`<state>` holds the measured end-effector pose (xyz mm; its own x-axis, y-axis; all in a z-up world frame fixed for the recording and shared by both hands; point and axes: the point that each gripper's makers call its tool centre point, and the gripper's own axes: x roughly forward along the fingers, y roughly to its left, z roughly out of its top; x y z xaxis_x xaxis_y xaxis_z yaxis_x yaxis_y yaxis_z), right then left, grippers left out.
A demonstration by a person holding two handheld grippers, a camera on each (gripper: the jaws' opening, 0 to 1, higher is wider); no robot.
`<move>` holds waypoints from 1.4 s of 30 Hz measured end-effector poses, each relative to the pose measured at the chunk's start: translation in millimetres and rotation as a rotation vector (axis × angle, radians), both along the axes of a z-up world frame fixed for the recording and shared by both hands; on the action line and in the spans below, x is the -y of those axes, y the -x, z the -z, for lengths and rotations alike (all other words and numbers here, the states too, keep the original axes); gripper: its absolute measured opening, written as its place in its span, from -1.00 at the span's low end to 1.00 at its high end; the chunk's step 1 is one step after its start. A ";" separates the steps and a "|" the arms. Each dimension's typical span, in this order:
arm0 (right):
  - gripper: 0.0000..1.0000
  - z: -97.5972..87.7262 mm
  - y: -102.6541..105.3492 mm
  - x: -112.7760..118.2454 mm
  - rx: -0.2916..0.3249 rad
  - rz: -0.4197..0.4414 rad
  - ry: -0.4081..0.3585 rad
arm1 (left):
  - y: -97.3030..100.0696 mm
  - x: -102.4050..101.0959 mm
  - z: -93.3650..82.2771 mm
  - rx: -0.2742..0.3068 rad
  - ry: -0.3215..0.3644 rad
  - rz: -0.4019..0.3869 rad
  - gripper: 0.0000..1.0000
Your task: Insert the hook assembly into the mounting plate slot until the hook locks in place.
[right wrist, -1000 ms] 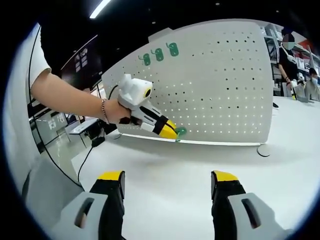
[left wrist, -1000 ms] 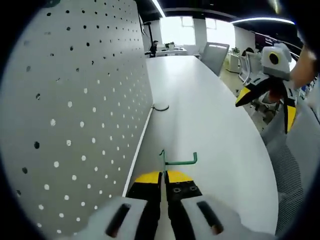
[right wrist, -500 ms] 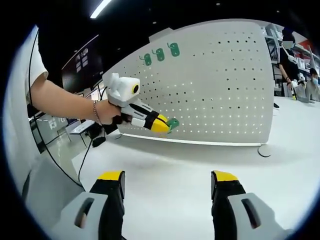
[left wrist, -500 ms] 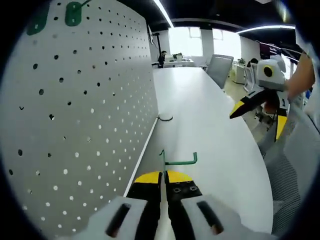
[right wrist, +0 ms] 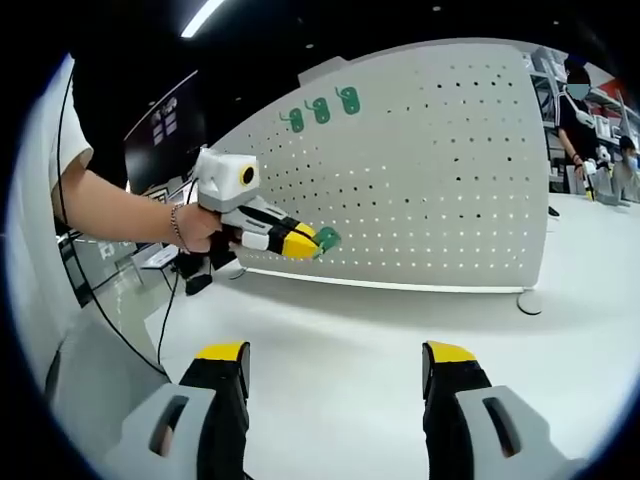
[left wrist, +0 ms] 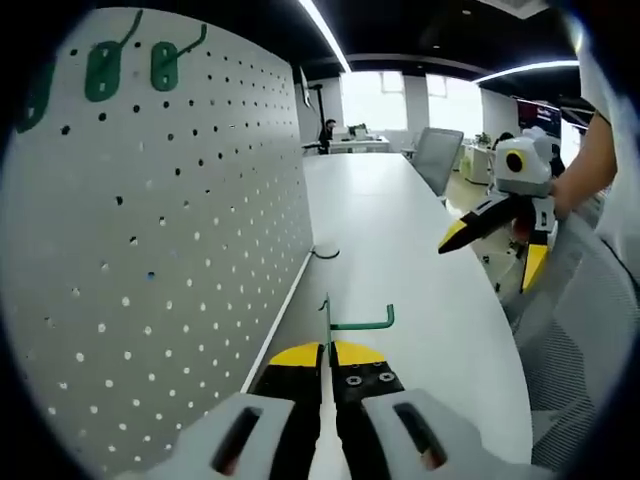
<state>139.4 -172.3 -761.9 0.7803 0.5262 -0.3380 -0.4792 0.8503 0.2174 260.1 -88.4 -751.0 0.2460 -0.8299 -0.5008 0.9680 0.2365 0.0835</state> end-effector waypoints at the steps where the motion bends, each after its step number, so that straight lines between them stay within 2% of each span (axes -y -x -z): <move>1: 0.36 0.1 0.0 -0.3 0.001 -0.001 0.000 | 0.9 -0.2 -3.2 0.005 0.014 -0.004 -0.96; 11: 0.36 0.6 0.2 -2.4 -0.002 -0.009 0.001 | 11.4 -4.7 -15.1 0.019 0.064 -0.024 -0.96; 42: 0.36 0.5 2.2 -6.2 -0.007 -0.027 -0.001 | 42.8 -33.6 -81.7 0.061 0.284 -0.158 -0.95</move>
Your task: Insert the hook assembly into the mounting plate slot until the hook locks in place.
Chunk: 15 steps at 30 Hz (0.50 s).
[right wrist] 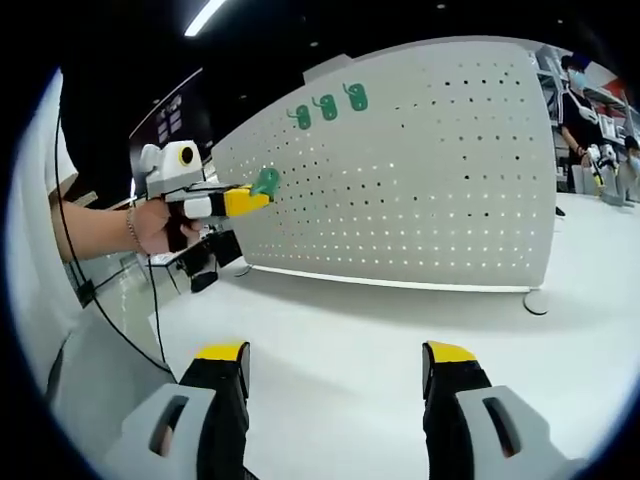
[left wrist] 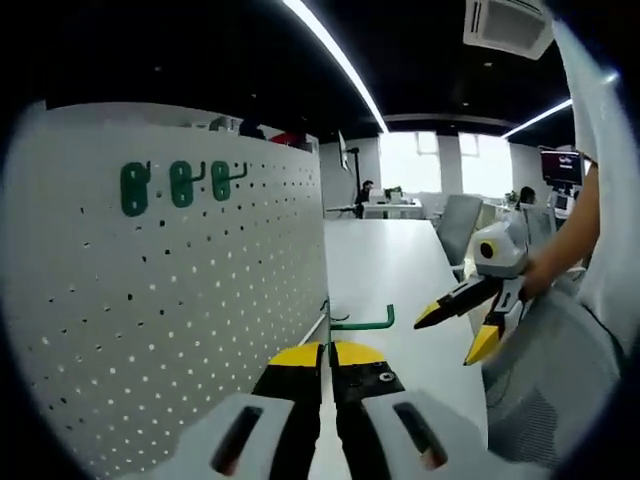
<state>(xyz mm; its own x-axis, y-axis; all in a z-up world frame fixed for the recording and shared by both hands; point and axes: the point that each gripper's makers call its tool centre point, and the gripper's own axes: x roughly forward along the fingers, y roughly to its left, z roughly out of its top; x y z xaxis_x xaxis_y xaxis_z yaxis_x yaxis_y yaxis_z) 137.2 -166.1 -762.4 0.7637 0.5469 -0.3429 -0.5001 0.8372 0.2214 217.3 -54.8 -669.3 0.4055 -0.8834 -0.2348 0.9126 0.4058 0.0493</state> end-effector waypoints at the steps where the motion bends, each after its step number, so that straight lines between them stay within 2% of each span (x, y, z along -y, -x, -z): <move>1: 0.36 -0.1 0.0 -0.1 -0.001 0.000 -0.001 | 0.9 -0.4 -1.1 0.002 0.001 -0.003 -0.95; 7: 0.36 0.0 0.3 -0.2 -0.001 -0.001 -0.001 | 8.1 -5.4 -14.7 0.008 0.044 -0.030 -0.95; 15: 0.36 -0.4 0.6 -1.0 -0.002 -0.003 -0.001 | 18.2 -11.3 -21.6 0.006 0.079 -0.067 -0.95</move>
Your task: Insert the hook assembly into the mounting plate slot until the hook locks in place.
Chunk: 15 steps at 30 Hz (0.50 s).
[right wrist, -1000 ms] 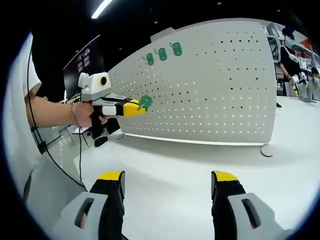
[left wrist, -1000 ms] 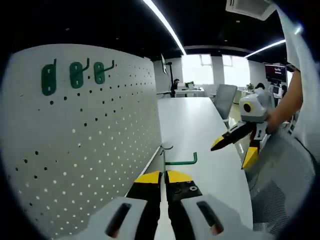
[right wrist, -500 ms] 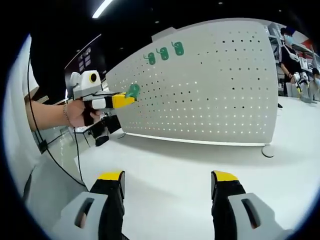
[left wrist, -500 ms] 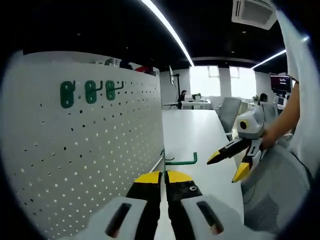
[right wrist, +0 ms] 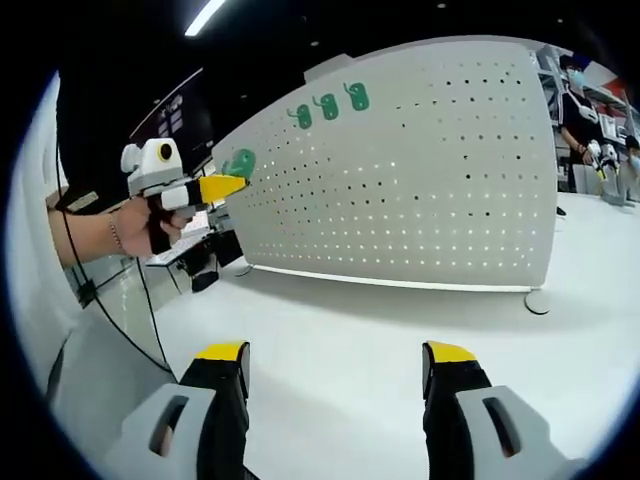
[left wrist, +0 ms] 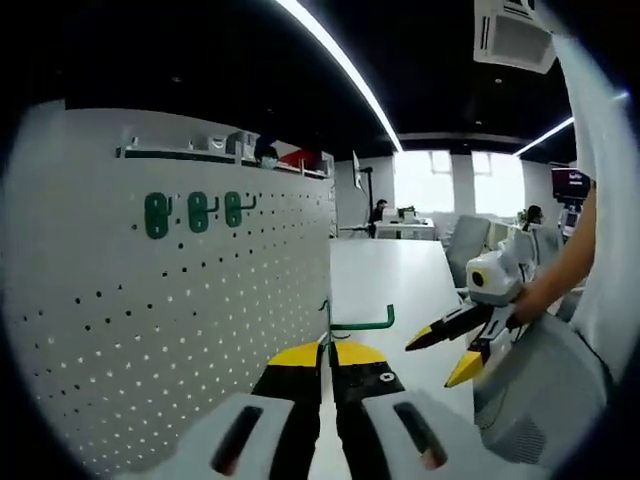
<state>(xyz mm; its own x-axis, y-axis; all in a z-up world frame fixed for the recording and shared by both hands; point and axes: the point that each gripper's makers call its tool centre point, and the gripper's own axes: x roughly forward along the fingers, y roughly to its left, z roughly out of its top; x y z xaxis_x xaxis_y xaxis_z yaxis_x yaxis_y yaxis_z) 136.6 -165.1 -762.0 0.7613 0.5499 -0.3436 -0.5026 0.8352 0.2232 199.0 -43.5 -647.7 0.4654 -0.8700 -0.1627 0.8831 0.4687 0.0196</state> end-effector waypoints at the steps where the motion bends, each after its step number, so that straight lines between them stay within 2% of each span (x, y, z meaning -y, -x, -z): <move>1: 0.36 0.3 0.1 -0.2 0.000 -0.002 0.002 | -0.1 -2.9 1.0 -0.009 0.010 -0.015 -0.95; 15: 0.35 0.9 0.5 -0.9 -0.003 -0.005 0.007 | 4.2 -10.3 2.6 -0.025 0.024 -0.050 -0.95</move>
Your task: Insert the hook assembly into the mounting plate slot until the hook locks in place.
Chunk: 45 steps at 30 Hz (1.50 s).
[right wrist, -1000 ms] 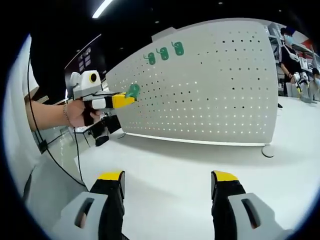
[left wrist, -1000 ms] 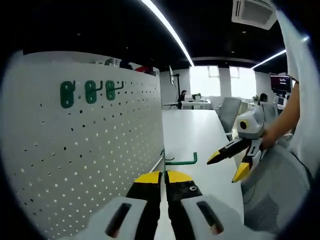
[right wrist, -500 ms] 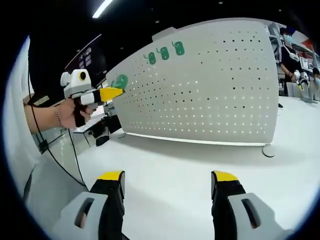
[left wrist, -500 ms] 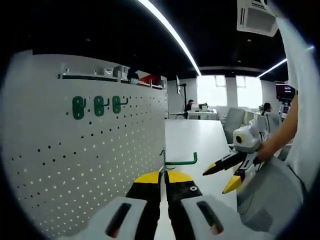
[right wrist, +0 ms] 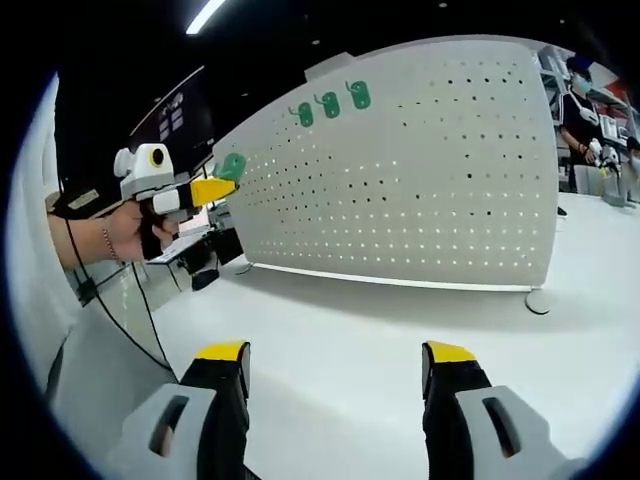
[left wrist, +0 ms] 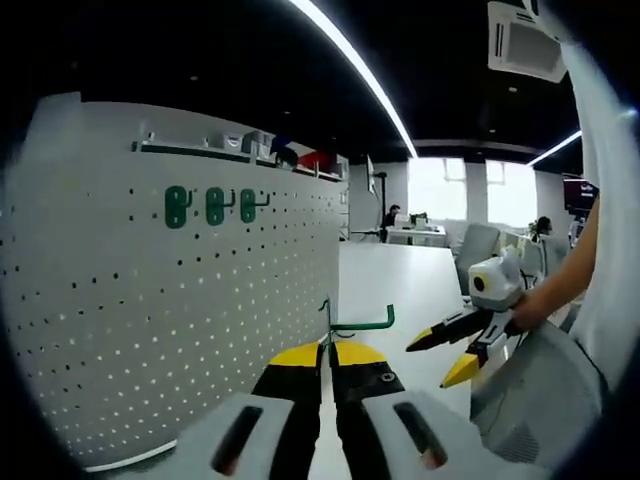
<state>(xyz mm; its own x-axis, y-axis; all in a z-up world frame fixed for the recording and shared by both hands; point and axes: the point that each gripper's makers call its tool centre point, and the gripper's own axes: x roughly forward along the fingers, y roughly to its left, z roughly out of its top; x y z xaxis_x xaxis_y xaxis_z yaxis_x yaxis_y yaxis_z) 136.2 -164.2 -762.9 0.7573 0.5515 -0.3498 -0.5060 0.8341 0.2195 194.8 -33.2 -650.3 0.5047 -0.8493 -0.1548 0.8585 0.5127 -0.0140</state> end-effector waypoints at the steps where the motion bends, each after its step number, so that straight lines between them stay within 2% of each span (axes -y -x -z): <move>1: 0.35 -0.4 -0.3 -0.1 0.002 0.000 -0.001 | -0.1 0.2 0.2 0.003 -0.003 0.000 -0.95; 7: 0.33 -4.4 -2.4 2.1 0.022 0.010 -0.004 | -1.5 0.4 4.1 -0.009 -0.001 0.000 -0.95; 11: 0.34 -14.8 -4.3 3.1 0.060 0.016 -0.024 | -1.5 0.0 6.0 -0.010 -0.002 -0.003 -0.95; 18: 0.36 -49.6 -5.7 -3.0 0.208 -0.010 -0.080 | -0.3 -0.5 7.2 -0.012 -0.005 -0.010 -0.95; 21: 0.33 -70.7 -2.7 -7.7 0.304 -0.033 -0.105 | -0.8 -1.3 7.2 -0.012 -0.004 -0.015 -0.95; 23: 0.32 -78.5 0.0 -11.7 0.327 -0.044 -0.124 | -0.8 -1.5 7.3 -0.010 -0.006 -0.016 -0.95; 32: 0.25 -83.5 -0.6 -15.2 0.332 -0.060 -0.121 | -1.4 -1.1 6.8 -0.007 -0.003 -0.019 -0.95; 34: 0.23 -88.3 0.4 -19.4 0.319 -0.070 -0.176 | -1.2 -1.2 6.7 -0.009 -0.001 -0.020 -0.95; 36: 0.24 -93.7 0.3 -23.7 0.272 -0.067 -0.284 | -0.9 -1.2 6.8 -0.007 -0.003 -0.020 -0.95; 37: 0.25 -94.9 -0.4 -24.3 0.259 -0.063 -0.310 | -0.8 -1.2 6.9 -0.006 -0.004 -0.020 -0.95; 38: 0.26 -96.2 -3.0 -21.4 0.239 -0.035 -0.366 | -0.7 -1.3 6.9 -0.007 -0.003 -0.021 -0.95; 41: 0.24 -97.7 -3.3 -20.6 0.228 -0.037 -0.393 | -1.3 -2.5 6.4 -0.006 -0.005 -0.027 -0.95; 45: 0.21 -100.1 -2.9 -23.3 0.237 -0.041 -0.390 | -1.9 -3.2 6.1 -0.004 -0.004 -0.028 -0.95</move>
<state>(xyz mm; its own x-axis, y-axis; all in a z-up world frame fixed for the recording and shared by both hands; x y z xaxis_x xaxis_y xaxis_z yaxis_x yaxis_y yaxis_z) 139.0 -140.8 -662.8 0.7664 0.6384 0.0708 -0.6109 0.6904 0.3875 196.7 -30.0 -656.4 0.5277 -0.8341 -0.1605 0.8436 0.5367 -0.0155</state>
